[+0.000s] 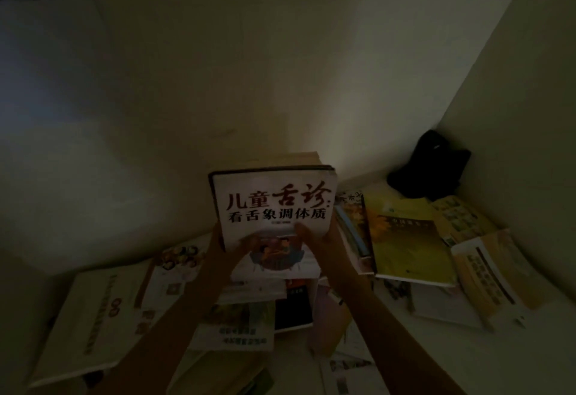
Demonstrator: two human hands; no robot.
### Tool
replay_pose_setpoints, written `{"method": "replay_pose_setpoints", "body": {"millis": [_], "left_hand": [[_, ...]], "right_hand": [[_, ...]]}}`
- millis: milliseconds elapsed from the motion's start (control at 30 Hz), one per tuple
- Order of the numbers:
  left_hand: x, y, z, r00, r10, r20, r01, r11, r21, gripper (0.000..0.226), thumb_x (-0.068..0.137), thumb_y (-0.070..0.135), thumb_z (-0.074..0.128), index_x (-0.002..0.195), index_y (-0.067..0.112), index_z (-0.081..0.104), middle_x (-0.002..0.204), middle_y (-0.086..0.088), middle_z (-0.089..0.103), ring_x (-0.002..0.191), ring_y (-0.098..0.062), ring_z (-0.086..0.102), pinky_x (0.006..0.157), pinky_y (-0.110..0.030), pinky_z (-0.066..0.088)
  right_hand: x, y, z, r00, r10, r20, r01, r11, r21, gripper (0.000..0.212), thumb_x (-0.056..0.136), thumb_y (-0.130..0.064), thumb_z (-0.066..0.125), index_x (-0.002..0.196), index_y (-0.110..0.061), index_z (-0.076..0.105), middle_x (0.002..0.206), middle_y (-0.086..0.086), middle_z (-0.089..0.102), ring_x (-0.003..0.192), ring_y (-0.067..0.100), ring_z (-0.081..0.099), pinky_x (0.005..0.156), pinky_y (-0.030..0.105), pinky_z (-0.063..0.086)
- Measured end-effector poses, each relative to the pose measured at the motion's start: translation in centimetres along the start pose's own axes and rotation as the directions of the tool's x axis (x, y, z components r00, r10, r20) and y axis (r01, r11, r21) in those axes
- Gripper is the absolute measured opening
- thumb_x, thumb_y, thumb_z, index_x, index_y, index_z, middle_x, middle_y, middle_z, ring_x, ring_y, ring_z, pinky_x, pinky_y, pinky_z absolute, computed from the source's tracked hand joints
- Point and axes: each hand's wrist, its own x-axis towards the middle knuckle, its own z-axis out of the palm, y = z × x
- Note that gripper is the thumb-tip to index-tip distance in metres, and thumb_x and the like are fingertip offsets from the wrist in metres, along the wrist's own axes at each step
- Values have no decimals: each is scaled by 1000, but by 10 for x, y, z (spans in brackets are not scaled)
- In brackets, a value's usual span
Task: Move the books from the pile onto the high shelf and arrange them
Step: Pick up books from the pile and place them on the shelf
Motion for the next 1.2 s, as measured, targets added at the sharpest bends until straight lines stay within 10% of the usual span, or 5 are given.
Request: {"method": "replay_pose_setpoints", "body": {"millis": [233, 500, 633, 867, 1200], "left_hand": [[-33, 19, 11, 980, -35, -197, 42, 999, 32, 57, 79, 31, 68, 131, 19, 46, 123, -3, 55, 103, -16, 54, 76, -29, 49], [-138, 99, -17, 940, 43, -337, -46, 999, -4, 45, 78, 34, 68, 119, 20, 56, 108, -2, 64, 91, -16, 62, 75, -29, 51], [-205, 159, -60, 890, 160, -428, -181, 984, -9, 51, 69, 39, 70, 114, 17, 58, 107, -3, 67, 92, -16, 65, 74, -29, 54], [-307, 275, -149, 661, 477, -579, -401, 877, 264, 58, 64, 53, 73, 112, 24, 58, 103, 5, 69, 89, -10, 68, 75, -29, 57], [-360, 434, -292, 333, 713, -616, -589, 668, 455, 41, 69, 48, 69, 104, 28, 61, 92, 3, 73, 79, -13, 71, 68, -32, 58]], "right_hand": [[-16, -13, 5, 995, 39, -96, -32, 997, 73, 62, 77, -33, 68, 130, -13, 45, 123, 4, 60, 110, 17, 60, 86, 35, 56], [-75, -111, 20, 994, -93, 61, 90, 995, 46, 41, 82, -29, 69, 116, -20, 48, 98, -15, 57, 86, -4, 56, 61, 7, 50], [-107, -181, 59, 956, -225, 190, 208, 972, 109, 44, 80, -30, 70, 116, -16, 50, 110, -1, 61, 95, 14, 62, 72, 22, 55], [-165, -321, 150, 800, -520, 300, 407, 837, 366, 42, 78, -26, 70, 116, -23, 52, 99, -18, 60, 77, -11, 62, 61, 6, 50], [-174, -511, 313, 547, -728, 413, 499, 680, 538, 38, 79, -40, 69, 112, -24, 61, 100, -9, 68, 87, 6, 66, 72, 21, 55]]}}
